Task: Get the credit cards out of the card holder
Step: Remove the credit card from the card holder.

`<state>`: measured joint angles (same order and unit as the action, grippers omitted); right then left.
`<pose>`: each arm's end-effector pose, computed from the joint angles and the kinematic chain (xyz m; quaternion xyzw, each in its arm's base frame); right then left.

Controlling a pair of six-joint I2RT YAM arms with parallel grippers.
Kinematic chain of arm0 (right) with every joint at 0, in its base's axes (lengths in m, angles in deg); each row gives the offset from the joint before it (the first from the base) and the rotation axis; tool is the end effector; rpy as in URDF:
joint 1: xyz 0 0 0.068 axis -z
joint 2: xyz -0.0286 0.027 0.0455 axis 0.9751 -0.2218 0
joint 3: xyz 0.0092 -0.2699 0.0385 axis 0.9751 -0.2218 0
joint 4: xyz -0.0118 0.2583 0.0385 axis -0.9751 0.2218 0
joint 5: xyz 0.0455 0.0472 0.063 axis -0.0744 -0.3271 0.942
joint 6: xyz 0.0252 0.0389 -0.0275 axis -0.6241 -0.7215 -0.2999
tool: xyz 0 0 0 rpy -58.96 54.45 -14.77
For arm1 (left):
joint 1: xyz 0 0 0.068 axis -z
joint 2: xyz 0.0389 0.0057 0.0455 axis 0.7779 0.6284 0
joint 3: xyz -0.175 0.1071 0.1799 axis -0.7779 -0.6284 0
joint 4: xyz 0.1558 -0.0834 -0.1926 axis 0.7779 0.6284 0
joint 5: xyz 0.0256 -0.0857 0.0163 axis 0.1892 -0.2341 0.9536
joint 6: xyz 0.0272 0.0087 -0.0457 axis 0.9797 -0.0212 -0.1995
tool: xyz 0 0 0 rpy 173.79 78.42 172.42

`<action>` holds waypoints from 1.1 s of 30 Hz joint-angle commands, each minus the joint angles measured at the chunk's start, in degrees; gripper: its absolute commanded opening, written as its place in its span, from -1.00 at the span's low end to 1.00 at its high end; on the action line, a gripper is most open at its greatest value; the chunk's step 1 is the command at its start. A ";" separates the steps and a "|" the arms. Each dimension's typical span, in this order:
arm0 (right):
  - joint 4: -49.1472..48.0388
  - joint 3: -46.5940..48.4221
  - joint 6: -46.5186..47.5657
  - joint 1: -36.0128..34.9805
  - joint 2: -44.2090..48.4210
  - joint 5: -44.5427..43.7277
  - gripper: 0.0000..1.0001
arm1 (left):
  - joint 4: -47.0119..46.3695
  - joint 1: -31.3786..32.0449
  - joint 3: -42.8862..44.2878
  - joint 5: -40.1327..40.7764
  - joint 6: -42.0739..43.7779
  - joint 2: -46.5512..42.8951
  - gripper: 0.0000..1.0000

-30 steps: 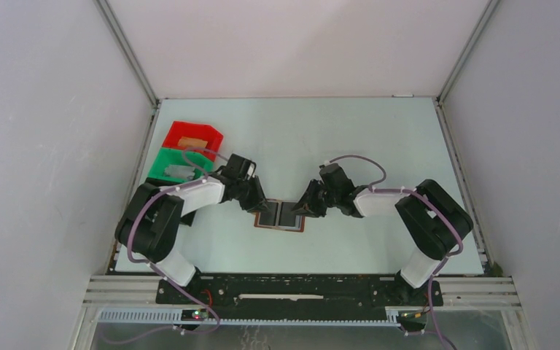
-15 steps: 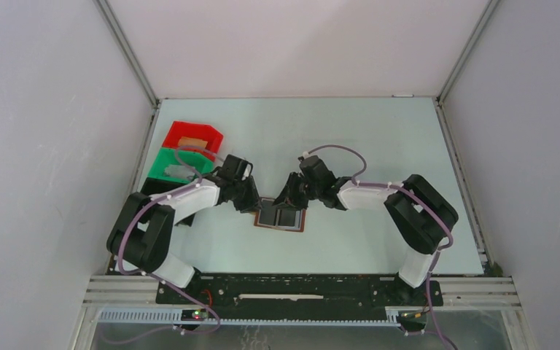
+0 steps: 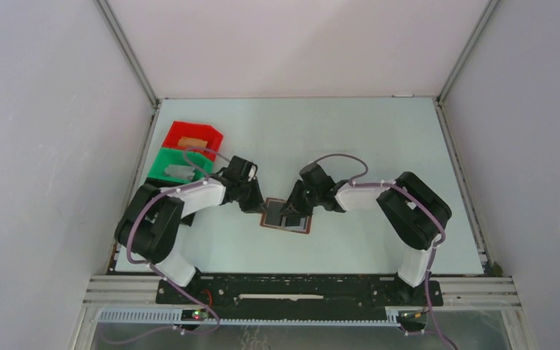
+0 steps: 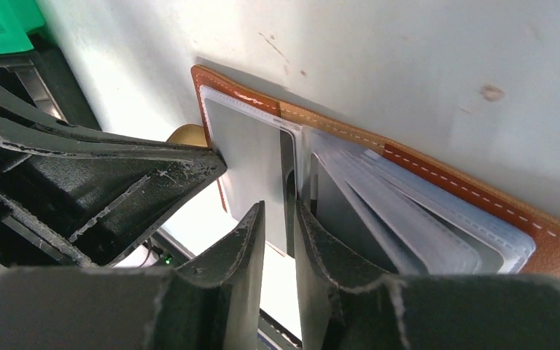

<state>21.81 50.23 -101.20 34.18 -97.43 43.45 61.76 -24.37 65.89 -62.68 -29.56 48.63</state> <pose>0.2562 0.2529 0.1287 0.0922 0.9246 0.3545 0.1044 0.2558 -0.1386 0.1460 -0.0951 0.9586 -0.2339 0.1313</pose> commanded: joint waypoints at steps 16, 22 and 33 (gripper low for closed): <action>1.24 -12.25 -6.28 0.70 10.52 -10.51 -0.34 | 0.03 4.76 1.14 -1.73 0.25 5.91 -1.00; 4.17 -12.33 -6.86 -0.07 11.42 -13.54 -0.28 | -0.78 5.41 1.21 -3.07 0.05 7.07 -1.00; -11.72 -21.18 -12.67 1.25 10.37 -9.21 -0.37 | -0.52 7.00 1.67 -4.78 0.91 10.33 -1.00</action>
<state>12.13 33.40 -111.60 34.81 -86.53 35.05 57.50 -19.91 69.06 -69.67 -30.41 54.66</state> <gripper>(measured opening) 0.321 0.006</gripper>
